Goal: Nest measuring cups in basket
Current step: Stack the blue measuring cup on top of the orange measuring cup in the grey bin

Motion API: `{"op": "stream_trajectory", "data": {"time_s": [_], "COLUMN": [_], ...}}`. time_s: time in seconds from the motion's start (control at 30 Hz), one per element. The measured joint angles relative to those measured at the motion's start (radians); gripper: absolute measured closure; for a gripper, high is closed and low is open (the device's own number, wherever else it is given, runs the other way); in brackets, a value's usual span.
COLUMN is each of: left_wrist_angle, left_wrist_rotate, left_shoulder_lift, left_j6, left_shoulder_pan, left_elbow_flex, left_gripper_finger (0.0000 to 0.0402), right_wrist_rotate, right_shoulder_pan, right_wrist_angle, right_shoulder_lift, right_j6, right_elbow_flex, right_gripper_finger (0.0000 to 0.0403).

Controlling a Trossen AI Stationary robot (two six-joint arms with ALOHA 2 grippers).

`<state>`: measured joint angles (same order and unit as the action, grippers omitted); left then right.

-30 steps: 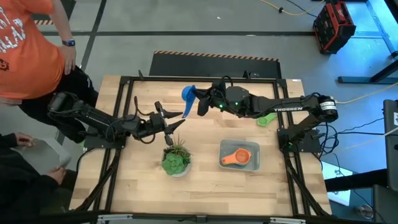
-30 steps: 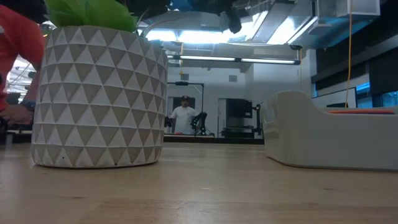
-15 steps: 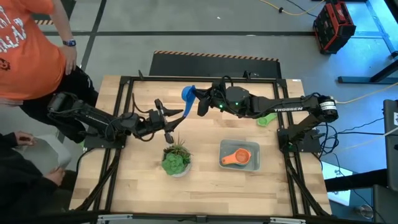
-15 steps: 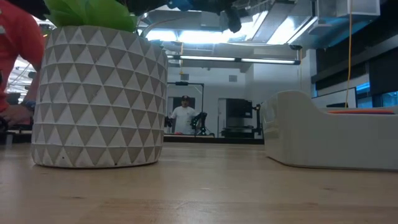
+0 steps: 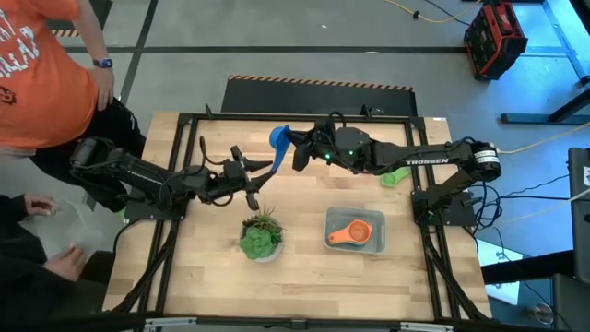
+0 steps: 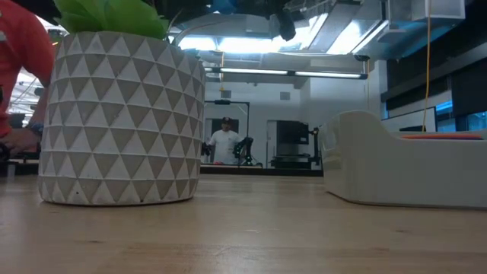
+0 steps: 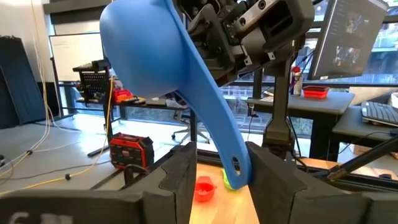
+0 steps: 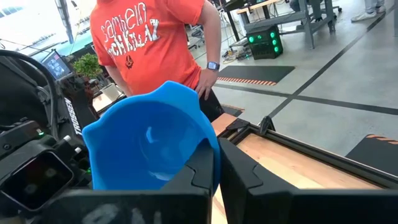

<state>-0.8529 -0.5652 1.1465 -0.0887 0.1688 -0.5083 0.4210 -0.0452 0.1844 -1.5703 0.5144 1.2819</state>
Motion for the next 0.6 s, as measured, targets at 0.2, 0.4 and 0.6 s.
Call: {"op": "stream_trajectory", "data": {"time_s": [0.2,0.4,0.6], "left_wrist_angle": [0.000,0.000,-0.001], "left_wrist_rotate": [0.001,0.002,-0.002], "left_shoulder_lift": [0.000,0.000,0.000], "left_j6": [0.000,0.000,-0.001], "left_shoulder_pan": [0.000,0.000,0.000], "left_elbow_flex": [0.000,0.000,0.000], "left_gripper_finger": [0.0321,0.0387,0.0391], "right_wrist_rotate": [0.001,0.004,0.005], "right_shoulder_pan": [0.000,-0.001,-0.001], "right_wrist_angle": [0.000,0.000,0.000], "right_shoulder_lift": [0.000,0.000,0.001], "right_j6": [0.000,0.000,0.000], "right_elbow_flex": [0.000,0.000,0.000], "right_gripper_finger": [0.0388,0.0385,0.0378]}}
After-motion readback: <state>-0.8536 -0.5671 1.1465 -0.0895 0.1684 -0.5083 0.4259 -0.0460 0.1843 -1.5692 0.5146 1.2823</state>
